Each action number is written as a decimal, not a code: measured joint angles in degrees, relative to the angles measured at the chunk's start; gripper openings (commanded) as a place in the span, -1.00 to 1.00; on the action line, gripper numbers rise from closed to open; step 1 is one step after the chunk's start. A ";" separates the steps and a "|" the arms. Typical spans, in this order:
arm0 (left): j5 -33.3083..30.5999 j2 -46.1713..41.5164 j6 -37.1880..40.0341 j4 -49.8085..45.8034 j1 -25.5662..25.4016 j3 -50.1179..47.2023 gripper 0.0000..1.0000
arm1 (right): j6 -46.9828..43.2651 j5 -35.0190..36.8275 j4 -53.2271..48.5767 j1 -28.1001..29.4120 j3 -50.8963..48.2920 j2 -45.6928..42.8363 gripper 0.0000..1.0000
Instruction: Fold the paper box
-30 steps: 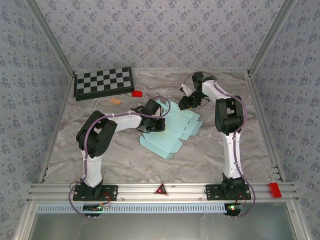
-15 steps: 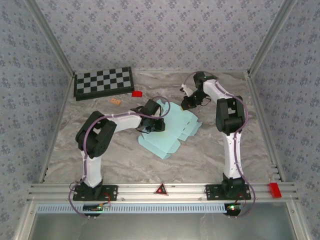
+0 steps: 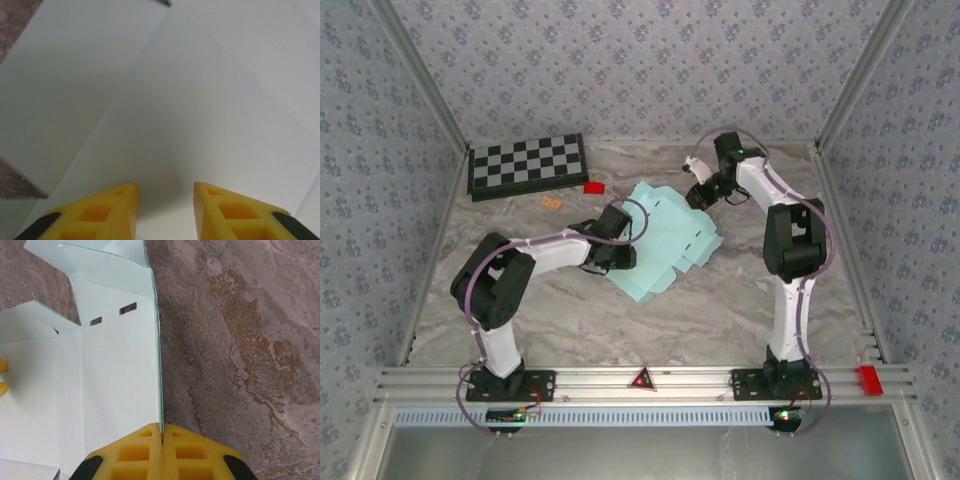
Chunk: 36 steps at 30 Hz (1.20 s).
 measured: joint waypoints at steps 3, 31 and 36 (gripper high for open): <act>0.02 -0.17 -0.52 1.46 0.15 -1.11 -0.63 | -0.72 1.88 2.49 0.61 -2.69 -1.55 -1.00; 4.39 -0.44 -14.60 13.94 -0.55 -6.71 -1.00 | -11.17 30.64 39.95 15.04 -31.34 -19.50 -1.00; 4.68 -0.15 -15.43 14.82 -0.57 -6.71 -1.00 | -13.73 33.14 44.70 17.46 -34.95 -21.59 -1.00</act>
